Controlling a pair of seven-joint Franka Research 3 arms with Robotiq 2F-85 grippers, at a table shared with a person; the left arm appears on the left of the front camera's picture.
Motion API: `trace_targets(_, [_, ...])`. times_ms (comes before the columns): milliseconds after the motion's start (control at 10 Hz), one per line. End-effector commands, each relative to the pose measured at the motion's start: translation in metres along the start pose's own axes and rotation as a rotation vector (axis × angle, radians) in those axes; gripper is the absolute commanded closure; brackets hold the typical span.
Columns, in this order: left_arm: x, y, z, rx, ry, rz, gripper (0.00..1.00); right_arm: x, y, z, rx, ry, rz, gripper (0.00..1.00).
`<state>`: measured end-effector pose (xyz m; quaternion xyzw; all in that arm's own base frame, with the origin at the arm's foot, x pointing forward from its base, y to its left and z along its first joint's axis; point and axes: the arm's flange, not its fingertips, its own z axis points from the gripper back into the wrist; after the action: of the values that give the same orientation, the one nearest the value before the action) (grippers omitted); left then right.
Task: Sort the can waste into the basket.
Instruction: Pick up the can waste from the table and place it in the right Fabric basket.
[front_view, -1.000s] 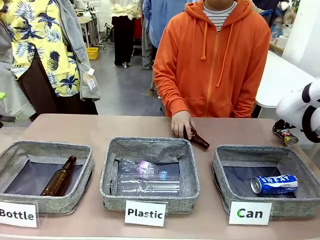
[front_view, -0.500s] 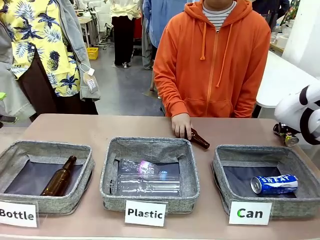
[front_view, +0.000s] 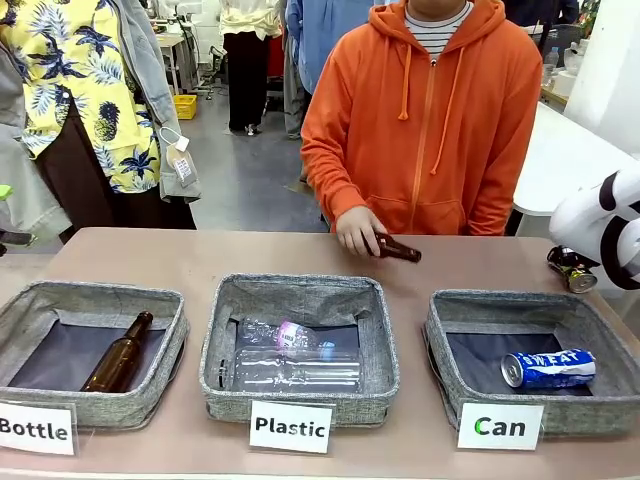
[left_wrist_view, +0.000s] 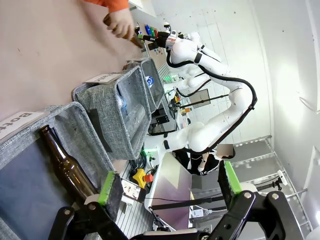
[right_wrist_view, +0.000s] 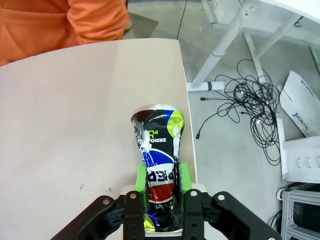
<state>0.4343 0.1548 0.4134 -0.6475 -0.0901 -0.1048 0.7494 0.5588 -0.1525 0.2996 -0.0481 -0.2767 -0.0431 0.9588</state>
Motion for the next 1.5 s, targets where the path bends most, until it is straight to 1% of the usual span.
trace_targets(0, [-0.002, -0.002, 0.0, 0.007, 0.01, -0.019, 0.0, 0.002, -0.003, -0.001, 0.018, 0.011, 0.025, 1.0])
trace_targets(300, [-0.002, -0.002, 0.0, 0.007, 0.01, -0.019, 0.0, 0.001, -0.002, 0.011, 0.038, -0.007, 0.029, 1.0])
trace_targets(400, [-0.002, -0.002, 0.0, 0.007, 0.01, -0.019, 0.0, -0.001, -0.004, 0.031, 0.048, -0.024, 0.04, 1.0])
trace_targets(500, [-0.002, -0.002, 0.0, 0.007, 0.01, -0.019, 0.0, -0.002, -0.008, 0.059, 0.067, -0.042, 0.061, 1.0])
trace_targets(700, [-0.002, -0.002, 0.0, 0.007, 0.01, -0.019, 0.0, -0.004, -0.018, 0.127, 0.12, -0.066, 0.132, 1.0])
trace_targets(800, [-0.002, -0.002, 0.0, 0.007, 0.01, -0.019, 0.0, -0.009, -0.022, 0.169, 0.154, -0.11, 0.159, 1.0])
trace_targets(900, [0.0, 0.0, 0.0, 0.0, 0.0, -0.001, 0.0, -0.018, -0.024, 0.202, 0.176, -0.184, 0.206, 1.0])
trace_targets(1000, [0.002, -0.018, 0.017, -0.045, -0.036, -0.014, 0.0, -0.028, -0.022, 0.228, 0.199, -0.238, 0.261, 1.0])
trace_targets(1100, [0.005, -0.038, 0.037, -0.106, -0.068, -0.036, 0.0, -0.038, -0.017, 0.248, 0.251, -0.261, 0.331, 1.0])
trace_targets(1200, [0.005, -0.058, 0.061, -0.195, -0.097, -0.035, 0.0, -0.049, -0.01, 0.263, 0.349, -0.256, 0.426, 1.0])
trace_targets(1300, [0.003, -0.078, 0.089, -0.279, -0.103, -0.006, 0.0, -0.059, -0.001, 0.274, 0.459, -0.242, 0.518, 1.0])
trace_targets(1400, [-0.003, -0.09, 0.115, -0.26, -0.086, 0.013, 0.0, -0.068, 0.01, 0.282, 0.554, -0.209, 0.62, 1.0])
